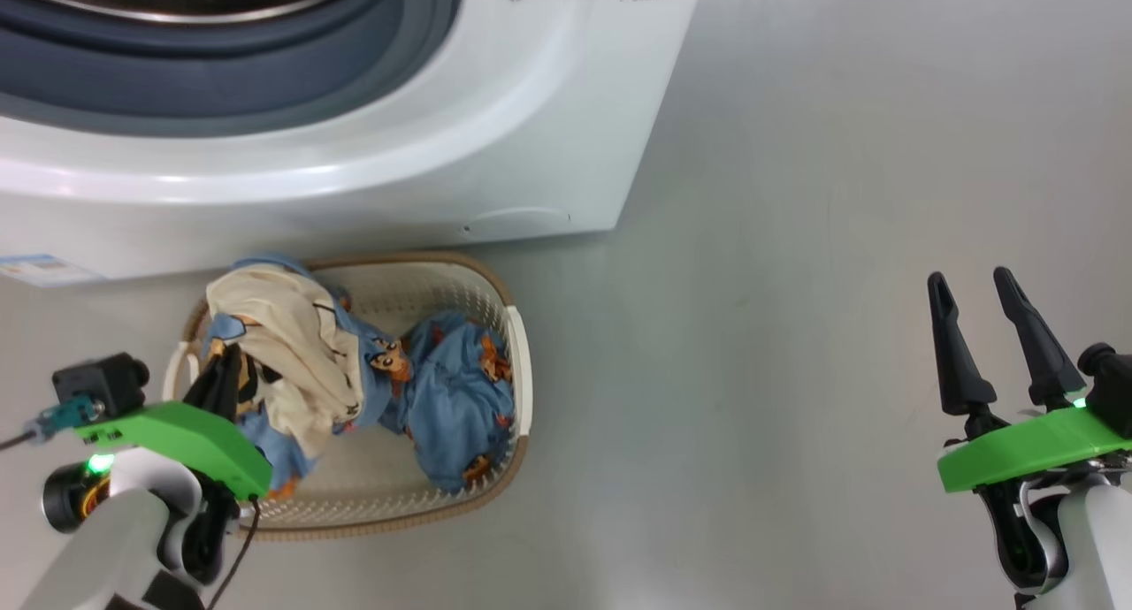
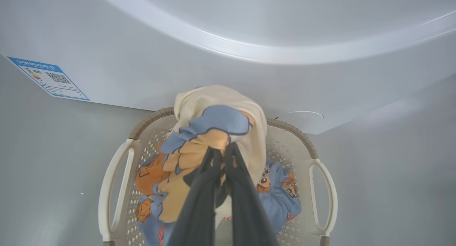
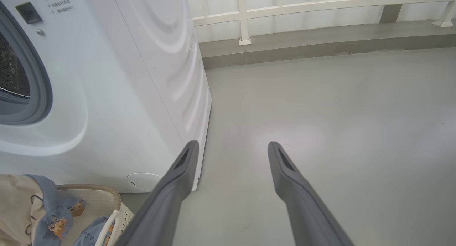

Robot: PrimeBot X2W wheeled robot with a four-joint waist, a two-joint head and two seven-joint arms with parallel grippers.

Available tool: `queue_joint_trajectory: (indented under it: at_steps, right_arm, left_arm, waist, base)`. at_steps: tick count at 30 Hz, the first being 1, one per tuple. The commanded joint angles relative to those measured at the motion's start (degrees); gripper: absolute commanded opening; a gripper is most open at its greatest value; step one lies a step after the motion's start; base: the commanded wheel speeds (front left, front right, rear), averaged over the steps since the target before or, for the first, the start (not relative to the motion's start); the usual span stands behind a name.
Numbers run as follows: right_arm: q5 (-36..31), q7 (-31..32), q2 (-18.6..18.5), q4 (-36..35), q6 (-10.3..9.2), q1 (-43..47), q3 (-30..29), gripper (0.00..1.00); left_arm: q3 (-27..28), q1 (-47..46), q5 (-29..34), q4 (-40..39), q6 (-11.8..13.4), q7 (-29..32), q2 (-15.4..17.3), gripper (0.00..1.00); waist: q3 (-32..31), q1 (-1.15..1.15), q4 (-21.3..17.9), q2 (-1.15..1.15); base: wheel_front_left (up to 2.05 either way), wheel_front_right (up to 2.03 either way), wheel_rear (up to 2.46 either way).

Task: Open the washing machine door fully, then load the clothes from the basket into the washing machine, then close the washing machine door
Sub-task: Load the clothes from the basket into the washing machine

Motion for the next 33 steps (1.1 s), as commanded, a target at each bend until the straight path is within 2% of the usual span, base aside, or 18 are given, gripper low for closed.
queue_joint_trajectory:
  at_steps: [1, 10, 33]
  right_arm:
    - [0.7, -0.7, -0.9, -0.9, 0.16, 1.8, 0.7, 1.00]
    - [1.1, -0.7, -1.3, -0.2, 0.16, 5.2, 0.3, 1.00]
    - [2.3, -0.7, -2.9, -0.1, 0.16, 14.7, -1.9, 1.00]
  left_arm:
    - [3.9, 1.9, 2.1, -2.4, -0.1, -0.8, 1.8, 0.00]
    - [15.3, 10.1, 11.9, -13.0, -0.1, -0.8, -0.5, 0.00]
    - [30.0, 26.4, 25.6, -35.6, -0.1, -0.8, -3.7, 0.00]
  waist:
    - [-3.4, 0.00, 0.7, 0.00]
    - [-8.6, 0.00, 1.5, 0.00]
    - [-17.9, 0.00, 2.8, 0.00]
  base:
    - [0.00, 0.00, 0.00]
    - [0.00, 0.00, 0.00]
    - [0.00, 0.00, 0.00]
